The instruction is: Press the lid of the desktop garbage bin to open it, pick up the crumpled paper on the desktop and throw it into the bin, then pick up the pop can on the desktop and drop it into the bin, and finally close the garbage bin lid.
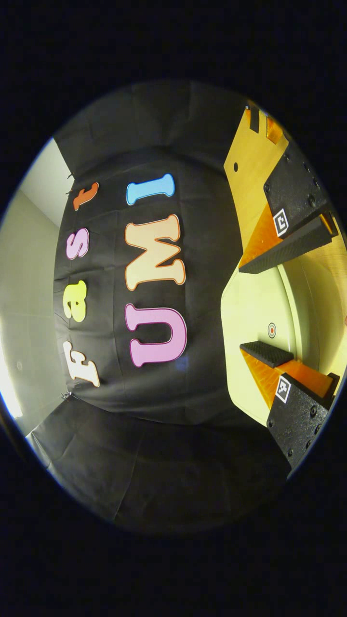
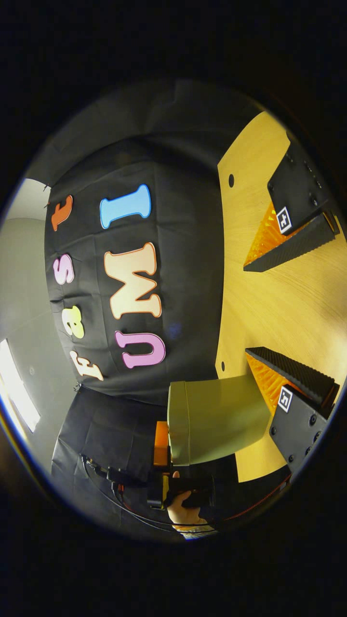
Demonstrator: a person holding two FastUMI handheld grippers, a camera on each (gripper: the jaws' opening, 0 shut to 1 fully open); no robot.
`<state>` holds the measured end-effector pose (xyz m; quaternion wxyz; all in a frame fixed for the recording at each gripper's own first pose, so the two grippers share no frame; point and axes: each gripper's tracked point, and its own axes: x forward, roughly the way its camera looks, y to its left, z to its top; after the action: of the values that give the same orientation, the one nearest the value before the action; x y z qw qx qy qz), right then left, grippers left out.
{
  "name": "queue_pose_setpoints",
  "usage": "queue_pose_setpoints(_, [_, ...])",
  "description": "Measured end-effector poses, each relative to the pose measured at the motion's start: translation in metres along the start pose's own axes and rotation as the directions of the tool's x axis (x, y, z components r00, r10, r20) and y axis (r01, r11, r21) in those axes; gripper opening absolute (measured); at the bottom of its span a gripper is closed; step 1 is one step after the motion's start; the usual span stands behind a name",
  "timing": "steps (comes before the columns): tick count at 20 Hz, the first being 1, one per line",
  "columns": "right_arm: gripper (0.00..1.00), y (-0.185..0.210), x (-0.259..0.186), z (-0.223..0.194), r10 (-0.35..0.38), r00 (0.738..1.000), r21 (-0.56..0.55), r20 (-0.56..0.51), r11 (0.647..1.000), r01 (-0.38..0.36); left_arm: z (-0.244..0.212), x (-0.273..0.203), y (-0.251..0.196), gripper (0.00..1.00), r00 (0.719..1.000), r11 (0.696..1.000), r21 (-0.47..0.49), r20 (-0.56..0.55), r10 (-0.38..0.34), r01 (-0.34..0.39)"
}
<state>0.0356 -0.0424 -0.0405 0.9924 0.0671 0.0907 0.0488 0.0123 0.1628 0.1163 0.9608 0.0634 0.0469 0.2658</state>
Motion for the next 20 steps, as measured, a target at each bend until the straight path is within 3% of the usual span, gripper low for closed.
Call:
queue_pose_setpoints(4, [0.99, 0.000, 0.004, -0.007, 0.006, 1.000, 0.000, -0.019, 1.000, -0.006, 0.002, 0.003, 0.000, 0.89, 1.000, 0.999, 0.033, 0.024, 0.006, -0.007])
queue_pose_setpoints(7, [0.98, 0.000, 0.005, -0.008, 0.009, 1.000, 0.010, -0.023, 1.000, -0.009, -0.002, 0.006, 0.000, 0.92, 0.999, 0.999, 0.015, -0.040, -0.029, 0.030])
queue_pose_setpoints(8, [0.98, 0.001, 0.005, -0.007, 0.011, 1.000, 0.013, -0.023, 1.000, -0.011, -0.003, 0.007, -0.001, 0.89, 0.997, 0.999, 0.007, -0.063, -0.037, 0.037])
queue_pose_setpoints(15, [0.98, -0.004, 0.003, -0.003, 0.002, 1.000, 0.013, -0.011, 1.000, -0.002, 0.010, 0.016, 0.007, 0.88, 0.997, 0.999, 0.026, -0.072, -0.031, 0.033])
queue_pose_setpoints(20, [0.99, -0.008, 0.004, -0.007, -0.007, 1.000, 0.019, -0.018, 1.000, 0.008, 0.021, 0.016, 0.017, 0.93, 0.999, 1.000, -0.004, -0.046, -0.019, 0.019])
